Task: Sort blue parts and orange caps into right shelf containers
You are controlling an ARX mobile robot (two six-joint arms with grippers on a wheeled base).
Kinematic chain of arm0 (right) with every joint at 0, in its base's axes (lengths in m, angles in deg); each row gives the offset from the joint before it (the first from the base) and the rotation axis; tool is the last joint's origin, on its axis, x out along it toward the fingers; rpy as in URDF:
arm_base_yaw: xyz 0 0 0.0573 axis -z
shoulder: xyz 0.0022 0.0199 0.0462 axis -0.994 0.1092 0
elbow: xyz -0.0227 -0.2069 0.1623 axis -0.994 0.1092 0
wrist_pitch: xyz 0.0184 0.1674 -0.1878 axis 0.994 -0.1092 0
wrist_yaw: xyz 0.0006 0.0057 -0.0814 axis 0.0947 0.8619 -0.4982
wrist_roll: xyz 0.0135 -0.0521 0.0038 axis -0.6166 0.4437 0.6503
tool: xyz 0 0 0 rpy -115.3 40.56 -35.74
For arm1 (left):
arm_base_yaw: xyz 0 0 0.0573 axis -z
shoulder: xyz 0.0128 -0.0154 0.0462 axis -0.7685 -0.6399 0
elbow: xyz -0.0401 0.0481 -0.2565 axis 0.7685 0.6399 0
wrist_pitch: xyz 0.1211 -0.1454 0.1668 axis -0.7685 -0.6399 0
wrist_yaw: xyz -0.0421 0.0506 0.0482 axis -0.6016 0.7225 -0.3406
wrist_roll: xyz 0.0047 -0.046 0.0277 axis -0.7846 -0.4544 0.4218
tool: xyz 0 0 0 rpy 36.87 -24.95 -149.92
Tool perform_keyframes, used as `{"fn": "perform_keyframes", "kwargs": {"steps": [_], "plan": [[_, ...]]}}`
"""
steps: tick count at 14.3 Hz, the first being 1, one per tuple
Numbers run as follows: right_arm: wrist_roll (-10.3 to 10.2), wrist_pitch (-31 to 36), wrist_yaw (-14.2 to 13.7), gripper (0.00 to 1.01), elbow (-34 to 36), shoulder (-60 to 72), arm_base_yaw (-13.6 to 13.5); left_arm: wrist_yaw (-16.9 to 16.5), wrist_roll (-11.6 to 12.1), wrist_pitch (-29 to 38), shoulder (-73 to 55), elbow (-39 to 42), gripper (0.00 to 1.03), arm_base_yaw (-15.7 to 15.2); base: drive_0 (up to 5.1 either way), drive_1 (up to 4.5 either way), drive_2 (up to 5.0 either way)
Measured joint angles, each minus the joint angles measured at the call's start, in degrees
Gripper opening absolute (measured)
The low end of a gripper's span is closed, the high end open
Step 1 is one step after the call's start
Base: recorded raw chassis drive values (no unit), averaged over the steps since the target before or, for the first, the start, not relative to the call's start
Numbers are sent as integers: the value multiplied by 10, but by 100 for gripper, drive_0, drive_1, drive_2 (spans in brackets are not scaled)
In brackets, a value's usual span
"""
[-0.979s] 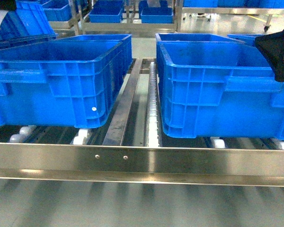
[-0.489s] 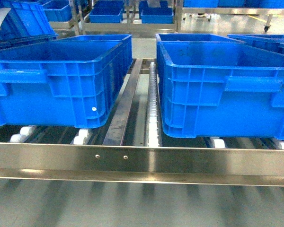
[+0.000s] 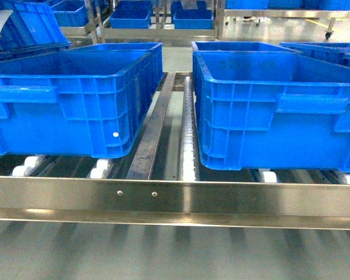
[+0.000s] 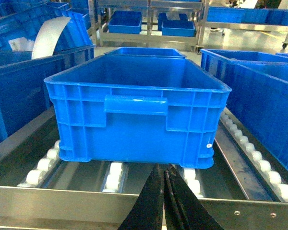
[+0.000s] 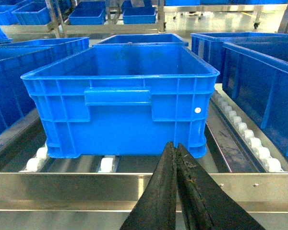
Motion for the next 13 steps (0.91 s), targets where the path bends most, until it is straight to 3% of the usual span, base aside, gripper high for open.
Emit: {"fn": "perform_keyframes", "kwargs": {"steps": [4, 7, 13], "plan": [[0, -119, 0, 2, 18, -139, 0, 0, 0, -26, 80, 54, 2, 0, 0, 0, 0], [0, -202, 0, 2, 19, -231, 0, 0, 0, -111, 183, 61, 2, 0, 0, 0, 0], [0, -305, 0, 2, 19, -337, 0, 0, 0, -233, 310, 61, 2, 0, 0, 0, 0]]}}
